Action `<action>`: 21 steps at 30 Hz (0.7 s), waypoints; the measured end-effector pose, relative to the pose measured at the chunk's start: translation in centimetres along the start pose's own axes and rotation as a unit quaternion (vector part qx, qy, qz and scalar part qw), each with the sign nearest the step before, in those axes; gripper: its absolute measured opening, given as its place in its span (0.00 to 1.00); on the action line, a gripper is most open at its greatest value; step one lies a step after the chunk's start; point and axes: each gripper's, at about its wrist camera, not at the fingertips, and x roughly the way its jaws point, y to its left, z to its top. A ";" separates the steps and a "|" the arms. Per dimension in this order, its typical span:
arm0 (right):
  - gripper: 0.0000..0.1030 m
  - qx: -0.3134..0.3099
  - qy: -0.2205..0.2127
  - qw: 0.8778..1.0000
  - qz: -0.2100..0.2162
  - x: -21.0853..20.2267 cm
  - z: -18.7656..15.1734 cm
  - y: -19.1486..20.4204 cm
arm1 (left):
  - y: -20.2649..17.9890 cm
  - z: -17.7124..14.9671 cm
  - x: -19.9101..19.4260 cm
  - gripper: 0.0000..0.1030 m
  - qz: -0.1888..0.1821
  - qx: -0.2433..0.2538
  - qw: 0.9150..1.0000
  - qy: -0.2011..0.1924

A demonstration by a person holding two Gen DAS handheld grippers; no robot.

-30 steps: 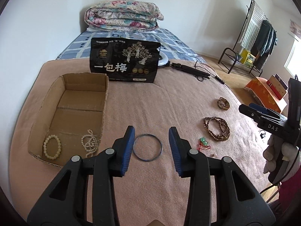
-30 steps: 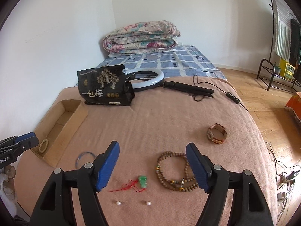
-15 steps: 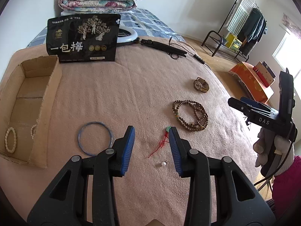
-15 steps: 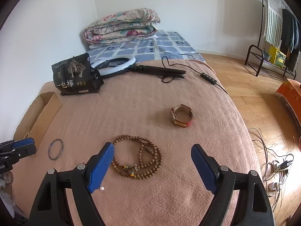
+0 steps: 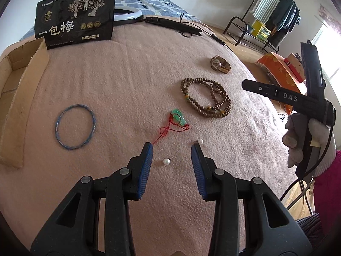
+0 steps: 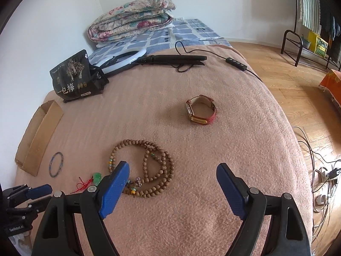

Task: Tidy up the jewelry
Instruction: 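Move the left tool to the pearl stud while the right tool approaches the brown mala, then grasp the pearl stud with the left tool while the right tool grasps the brown mala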

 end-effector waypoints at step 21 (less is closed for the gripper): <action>0.87 0.017 0.061 0.998 -0.005 5.6 0.4 -0.1 | -1.6 -2.2 2.4 0.36 0.023 0.059 0.998 0.021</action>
